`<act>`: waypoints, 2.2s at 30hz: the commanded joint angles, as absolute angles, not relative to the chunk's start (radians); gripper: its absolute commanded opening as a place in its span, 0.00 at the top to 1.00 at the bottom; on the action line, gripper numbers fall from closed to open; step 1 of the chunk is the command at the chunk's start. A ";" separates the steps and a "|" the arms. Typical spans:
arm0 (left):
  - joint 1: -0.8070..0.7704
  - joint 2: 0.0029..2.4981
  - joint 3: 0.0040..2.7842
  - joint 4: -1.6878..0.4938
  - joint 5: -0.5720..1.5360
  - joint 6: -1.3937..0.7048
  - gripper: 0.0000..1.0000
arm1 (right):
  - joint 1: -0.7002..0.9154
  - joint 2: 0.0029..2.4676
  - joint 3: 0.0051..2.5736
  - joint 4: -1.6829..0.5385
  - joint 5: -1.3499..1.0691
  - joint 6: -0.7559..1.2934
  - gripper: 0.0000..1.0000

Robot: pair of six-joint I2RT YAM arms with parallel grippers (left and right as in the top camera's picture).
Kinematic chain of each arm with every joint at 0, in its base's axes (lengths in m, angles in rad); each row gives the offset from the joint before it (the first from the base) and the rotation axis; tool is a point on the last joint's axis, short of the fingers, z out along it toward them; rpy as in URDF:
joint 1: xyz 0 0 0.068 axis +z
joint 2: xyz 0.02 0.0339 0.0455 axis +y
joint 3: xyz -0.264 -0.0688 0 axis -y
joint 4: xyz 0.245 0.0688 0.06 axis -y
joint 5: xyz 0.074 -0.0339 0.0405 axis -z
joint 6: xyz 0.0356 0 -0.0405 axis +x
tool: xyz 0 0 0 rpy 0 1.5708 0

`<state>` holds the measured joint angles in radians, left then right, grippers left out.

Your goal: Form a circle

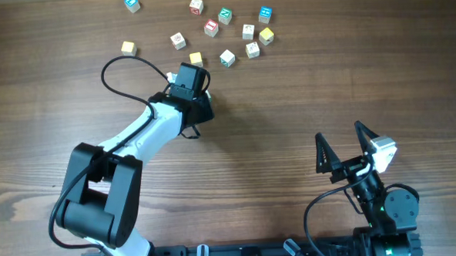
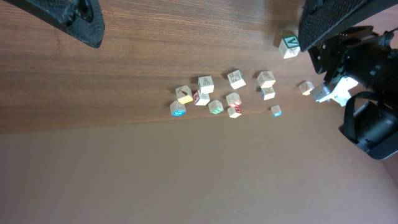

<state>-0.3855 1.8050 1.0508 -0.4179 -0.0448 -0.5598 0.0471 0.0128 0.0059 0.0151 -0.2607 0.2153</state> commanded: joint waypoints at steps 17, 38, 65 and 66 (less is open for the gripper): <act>-0.391 1.816 1.043 -0.428 -0.066 -0.570 0.74 | 0.052 0.005 0.005 0.020 -0.252 0.210 0.00; -0.391 1.816 1.043 -0.445 -0.046 -0.570 0.64 | 0.052 0.005 0.005 0.020 -0.252 0.210 0.00; -0.391 1.816 1.043 -0.424 -0.042 -0.586 0.68 | 0.052 0.005 0.005 0.020 -0.252 0.210 0.00; -0.391 1.816 1.043 -0.425 -0.042 -0.586 0.68 | 0.052 0.005 0.005 0.020 -0.252 0.210 0.00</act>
